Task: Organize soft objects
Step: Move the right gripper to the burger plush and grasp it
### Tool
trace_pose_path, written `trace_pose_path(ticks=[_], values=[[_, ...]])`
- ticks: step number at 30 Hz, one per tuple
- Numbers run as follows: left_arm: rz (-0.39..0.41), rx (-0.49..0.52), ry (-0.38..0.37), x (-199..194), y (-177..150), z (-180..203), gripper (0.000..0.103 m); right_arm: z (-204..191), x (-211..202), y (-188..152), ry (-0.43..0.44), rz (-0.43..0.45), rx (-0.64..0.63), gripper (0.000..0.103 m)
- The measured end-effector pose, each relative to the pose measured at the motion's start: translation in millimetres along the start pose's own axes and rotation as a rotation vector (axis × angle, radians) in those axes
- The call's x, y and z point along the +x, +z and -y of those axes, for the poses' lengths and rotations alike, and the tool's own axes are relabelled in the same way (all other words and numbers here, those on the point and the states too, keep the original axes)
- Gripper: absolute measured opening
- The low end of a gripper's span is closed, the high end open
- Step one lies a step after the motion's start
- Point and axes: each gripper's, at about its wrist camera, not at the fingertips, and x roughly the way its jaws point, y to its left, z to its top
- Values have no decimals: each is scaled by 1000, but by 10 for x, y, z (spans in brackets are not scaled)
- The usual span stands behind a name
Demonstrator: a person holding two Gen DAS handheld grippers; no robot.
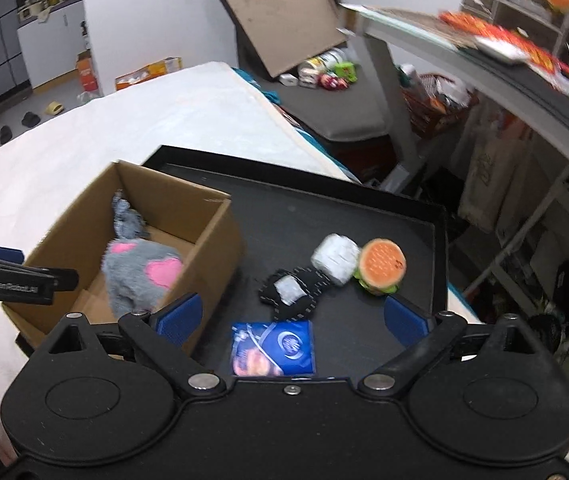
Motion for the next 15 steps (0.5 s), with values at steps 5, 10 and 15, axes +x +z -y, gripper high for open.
trace_pose_path(ticks=[5, 10, 15], values=[[8, 39, 19, -9, -3, 132, 83, 234, 48, -92, 17, 10, 47, 98], [5, 74, 41, 25, -7, 256, 83, 460, 125, -202, 37, 11, 88, 98], [0, 72, 67, 59, 17, 296, 83, 668, 242, -282, 33, 13, 120, 98]])
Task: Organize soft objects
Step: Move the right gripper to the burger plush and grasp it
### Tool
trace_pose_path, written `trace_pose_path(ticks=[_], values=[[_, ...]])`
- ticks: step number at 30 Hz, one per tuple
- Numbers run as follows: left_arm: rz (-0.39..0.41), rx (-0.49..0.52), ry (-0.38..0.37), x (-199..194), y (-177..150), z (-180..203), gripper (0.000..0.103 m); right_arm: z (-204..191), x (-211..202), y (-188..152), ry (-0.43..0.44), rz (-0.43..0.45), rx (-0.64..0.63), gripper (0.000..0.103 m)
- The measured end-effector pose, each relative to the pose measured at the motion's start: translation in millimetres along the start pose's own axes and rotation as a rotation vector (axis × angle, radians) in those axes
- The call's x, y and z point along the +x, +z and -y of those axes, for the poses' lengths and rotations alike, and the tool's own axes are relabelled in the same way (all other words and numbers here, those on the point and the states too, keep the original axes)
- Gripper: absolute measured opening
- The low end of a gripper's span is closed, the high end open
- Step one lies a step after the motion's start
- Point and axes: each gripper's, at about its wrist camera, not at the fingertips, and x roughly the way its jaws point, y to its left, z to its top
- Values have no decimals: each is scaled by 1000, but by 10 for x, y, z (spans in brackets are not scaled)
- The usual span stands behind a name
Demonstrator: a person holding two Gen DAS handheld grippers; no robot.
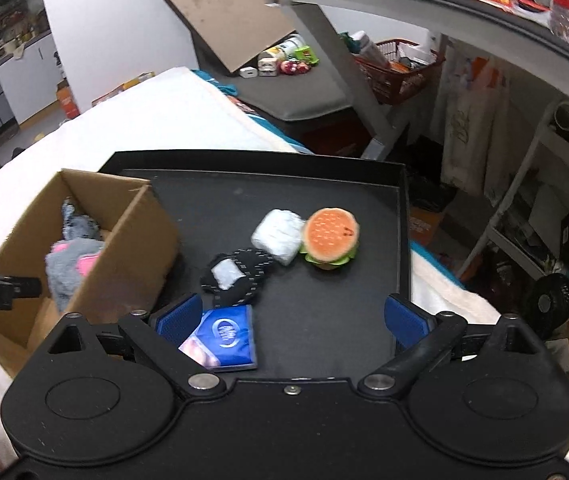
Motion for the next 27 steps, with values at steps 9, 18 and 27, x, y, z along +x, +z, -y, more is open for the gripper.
trace_pose_path(ticks=[9, 18, 27], values=[[4, 12, 42, 12, 65, 104, 83, 296, 246, 31, 44, 3, 57, 84], [5, 38, 88, 67, 137, 230, 83, 410, 570, 116, 95, -14, 83, 72], [-13, 26, 121, 168, 211, 267, 83, 484, 846, 289, 99, -29, 101, 68]])
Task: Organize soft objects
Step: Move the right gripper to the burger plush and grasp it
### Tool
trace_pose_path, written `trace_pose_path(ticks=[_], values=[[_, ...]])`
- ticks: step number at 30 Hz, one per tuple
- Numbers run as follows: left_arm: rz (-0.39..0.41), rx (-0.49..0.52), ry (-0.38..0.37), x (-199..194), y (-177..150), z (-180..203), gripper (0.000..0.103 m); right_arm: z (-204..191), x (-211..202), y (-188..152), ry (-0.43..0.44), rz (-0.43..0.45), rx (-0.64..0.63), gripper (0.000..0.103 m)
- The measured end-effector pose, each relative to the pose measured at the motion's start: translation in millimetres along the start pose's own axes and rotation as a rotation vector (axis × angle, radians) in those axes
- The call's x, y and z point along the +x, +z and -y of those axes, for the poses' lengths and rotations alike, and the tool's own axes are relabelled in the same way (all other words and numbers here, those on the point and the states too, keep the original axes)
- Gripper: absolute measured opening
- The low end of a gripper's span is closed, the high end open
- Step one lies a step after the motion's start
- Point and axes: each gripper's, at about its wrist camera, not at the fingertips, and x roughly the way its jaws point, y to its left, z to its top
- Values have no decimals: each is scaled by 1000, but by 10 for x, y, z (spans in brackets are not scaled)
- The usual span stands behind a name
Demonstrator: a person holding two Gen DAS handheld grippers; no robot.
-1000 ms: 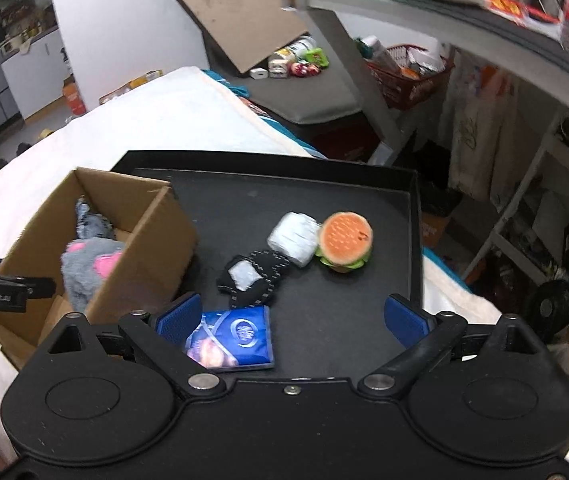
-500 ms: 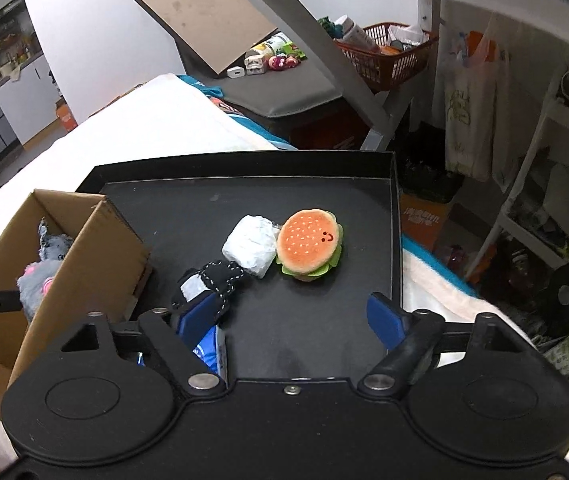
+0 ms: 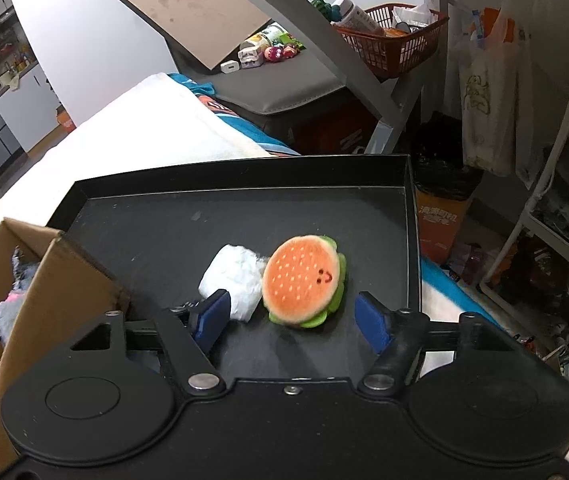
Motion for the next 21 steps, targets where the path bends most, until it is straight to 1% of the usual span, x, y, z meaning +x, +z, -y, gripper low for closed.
trace_pose_path(ticks=[3, 4, 6, 7, 8, 9, 10, 13, 16, 21], values=[[-12, 4, 6, 51, 14, 15, 83, -7, 71, 26, -3, -6, -4, 68], [-16, 3, 8, 65, 17, 13, 83, -11, 98, 29, -7, -12, -6, 65], [-23, -9, 8, 85, 22, 2, 83, -14, 139, 34, -1, -26, -2, 57], [-26, -15, 5, 92, 26, -3, 83, -10, 162, 33, 2, -37, 5, 51], [-28, -21, 2, 96, 27, -10, 83, -5, 181, 32, 2, -44, 9, 40], [-29, -24, 0, 100, 24, -14, 83, -1, 197, 27, 4, -53, 8, 36], [-31, -25, 0, 104, 20, -17, 83, 5, 207, 21, 4, -62, 10, 34], [-38, -22, 1, 110, -1, -18, 83, 13, 172, -3, 12, -59, 13, 25], [-41, -28, -4, 106, -9, -39, 83, 3, 126, -2, 15, -72, 17, 21], [-44, -37, -6, 111, -21, -61, 83, -82, 20, -2, 4, -78, 6, 21]])
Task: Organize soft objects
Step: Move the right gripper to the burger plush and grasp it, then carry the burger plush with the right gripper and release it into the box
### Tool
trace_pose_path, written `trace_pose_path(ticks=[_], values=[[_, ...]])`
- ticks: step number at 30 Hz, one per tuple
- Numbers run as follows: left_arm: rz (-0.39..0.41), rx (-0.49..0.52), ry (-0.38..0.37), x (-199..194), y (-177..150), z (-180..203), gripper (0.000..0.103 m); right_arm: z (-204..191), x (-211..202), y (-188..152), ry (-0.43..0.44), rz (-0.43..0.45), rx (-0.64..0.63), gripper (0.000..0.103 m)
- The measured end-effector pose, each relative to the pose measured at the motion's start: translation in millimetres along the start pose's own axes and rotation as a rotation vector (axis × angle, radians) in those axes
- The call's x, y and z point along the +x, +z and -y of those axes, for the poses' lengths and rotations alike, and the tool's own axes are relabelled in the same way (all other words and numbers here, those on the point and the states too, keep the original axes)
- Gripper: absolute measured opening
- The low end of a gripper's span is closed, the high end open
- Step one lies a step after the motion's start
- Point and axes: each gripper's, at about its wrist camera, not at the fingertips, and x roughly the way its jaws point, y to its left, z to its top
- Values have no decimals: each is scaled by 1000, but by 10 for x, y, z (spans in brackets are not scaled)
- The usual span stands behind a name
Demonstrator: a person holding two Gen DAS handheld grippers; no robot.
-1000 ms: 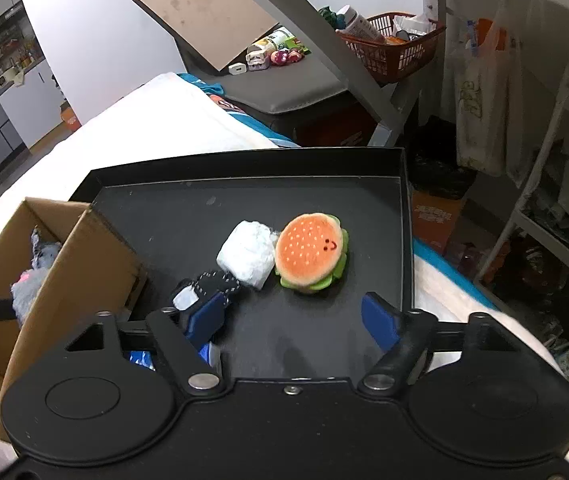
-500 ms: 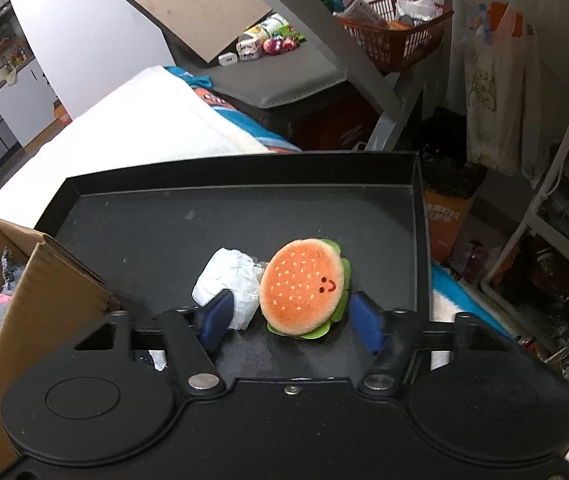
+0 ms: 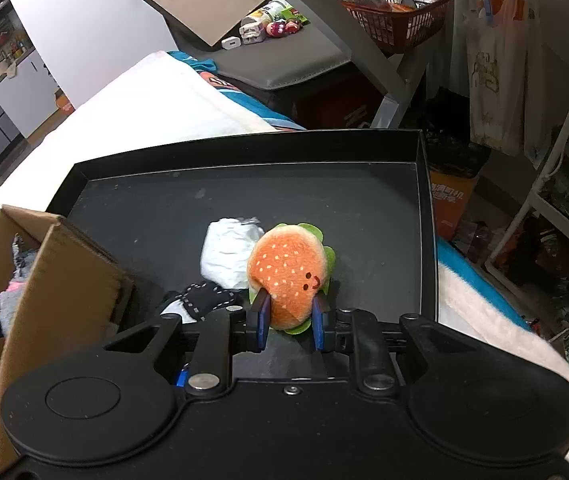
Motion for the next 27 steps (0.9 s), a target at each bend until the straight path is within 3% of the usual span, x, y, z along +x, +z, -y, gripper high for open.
trace_pose_path(ticks=[27], values=[[29, -20, -71, -187, -216, -360, 83, -688, -666, -140, -91, 5, -69, 21]])
